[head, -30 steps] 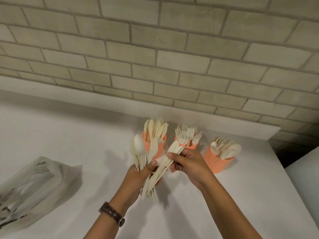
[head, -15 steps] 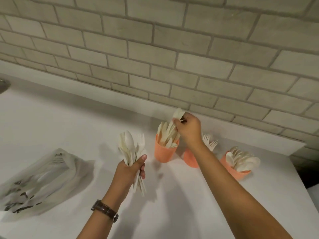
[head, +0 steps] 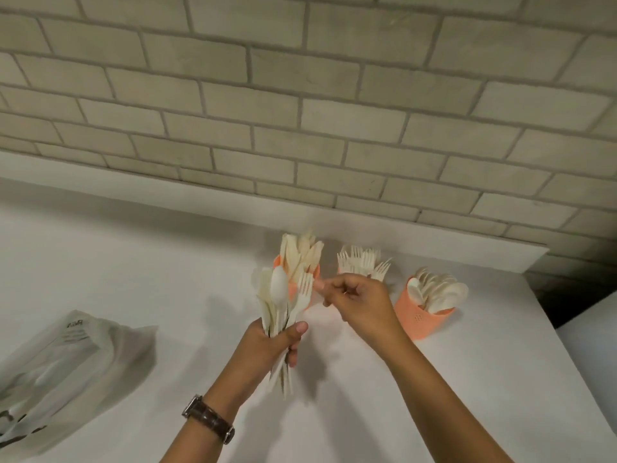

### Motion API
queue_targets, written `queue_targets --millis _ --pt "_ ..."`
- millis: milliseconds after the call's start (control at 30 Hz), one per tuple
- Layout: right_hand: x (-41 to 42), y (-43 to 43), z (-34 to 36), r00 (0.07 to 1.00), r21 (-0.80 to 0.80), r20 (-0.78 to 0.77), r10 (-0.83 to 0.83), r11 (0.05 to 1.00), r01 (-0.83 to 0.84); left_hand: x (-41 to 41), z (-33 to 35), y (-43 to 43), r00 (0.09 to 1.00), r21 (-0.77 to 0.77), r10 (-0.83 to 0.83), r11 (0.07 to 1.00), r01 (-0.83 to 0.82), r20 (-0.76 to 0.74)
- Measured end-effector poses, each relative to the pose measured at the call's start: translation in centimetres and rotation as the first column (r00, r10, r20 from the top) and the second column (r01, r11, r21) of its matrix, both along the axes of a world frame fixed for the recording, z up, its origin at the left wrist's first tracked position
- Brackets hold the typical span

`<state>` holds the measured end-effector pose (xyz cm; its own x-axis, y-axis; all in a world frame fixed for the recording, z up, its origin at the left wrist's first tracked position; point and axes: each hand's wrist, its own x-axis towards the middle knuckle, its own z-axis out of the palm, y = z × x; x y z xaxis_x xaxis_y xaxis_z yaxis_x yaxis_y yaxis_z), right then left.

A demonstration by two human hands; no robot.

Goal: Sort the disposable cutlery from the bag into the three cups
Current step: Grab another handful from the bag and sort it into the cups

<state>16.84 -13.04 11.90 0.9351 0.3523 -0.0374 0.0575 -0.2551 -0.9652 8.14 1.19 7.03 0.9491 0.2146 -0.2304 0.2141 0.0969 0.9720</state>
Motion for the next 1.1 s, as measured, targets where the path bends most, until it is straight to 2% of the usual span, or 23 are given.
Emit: queue_targets --millis 133,233,300,400,467,567,667,733,800,967,1033,1100 --pt "-1.3 -2.5 -1.2 0.992 0.056 -0.122 -0.029 0.998 0.036 0.8 -0.1 -2.9 0.989 0.044 -0.146 0.988 0.147 -0.015" --pt "-0.6 -4.0 -0.3 0.985 0.125 -0.140 -0.105 0.985 0.122 1.5 0.0 -4.1 0.987 0.025 -0.153 0.988 0.154 -0.043" --pt "0.4 -5.2 1.1 0.969 0.193 -0.062 -0.241 0.949 0.249 1.8 -0.3 -4.1 0.995 -0.027 -0.064 0.998 0.062 -0.080" --pt "2.5 -6.7 3.2 0.859 0.287 0.167 -0.484 0.857 0.427 1.9 -0.6 -3.2 0.992 -0.058 -0.010 0.998 0.003 -0.124" --pt "4.1 -6.8 3.5 0.799 0.283 0.285 -0.529 0.843 0.457 1.8 -0.7 -2.7 0.992 -0.164 -0.031 0.986 0.010 -0.125" --pt "6.4 -5.4 1.5 0.788 0.153 0.393 -0.473 0.879 0.451 1.4 -0.3 -2.5 0.989 -0.325 -0.083 0.945 0.040 -0.120" --pt "8.0 -3.6 -2.0 0.834 -0.137 0.467 -0.295 0.907 0.398 0.9 0.0 -2.1 0.986 -0.466 -0.115 0.884 0.045 -0.122" --pt "8.4 -3.0 -3.6 0.887 -0.400 0.443 -0.129 0.857 0.325 0.7 0.1 -1.8 0.984 -0.533 -0.143 0.844 0.064 -0.109" --pt "8.2 -3.0 -3.8 0.891 -0.505 0.453 -0.045 0.810 0.297 0.6 0.2 -1.6 0.983 -0.564 -0.166 0.821 0.092 -0.082" --pt "4.4 -4.0 -1.2 0.804 -0.316 0.578 -0.139 0.871 0.377 0.6 0.3 -1.9 0.978 -0.572 -0.203 0.808 0.141 -0.045" --pt "1.7 -4.1 -0.6 0.863 -0.220 0.479 -0.162 0.929 0.296 0.7 0.4 -2.4 0.972 -0.561 -0.230 0.811 0.166 -0.045" --pt "-0.9 -4.0 -0.3 0.960 -0.135 0.253 -0.122 0.978 0.160 0.7 0.5 -3.0 0.965 -0.523 -0.258 0.830 0.193 -0.053"
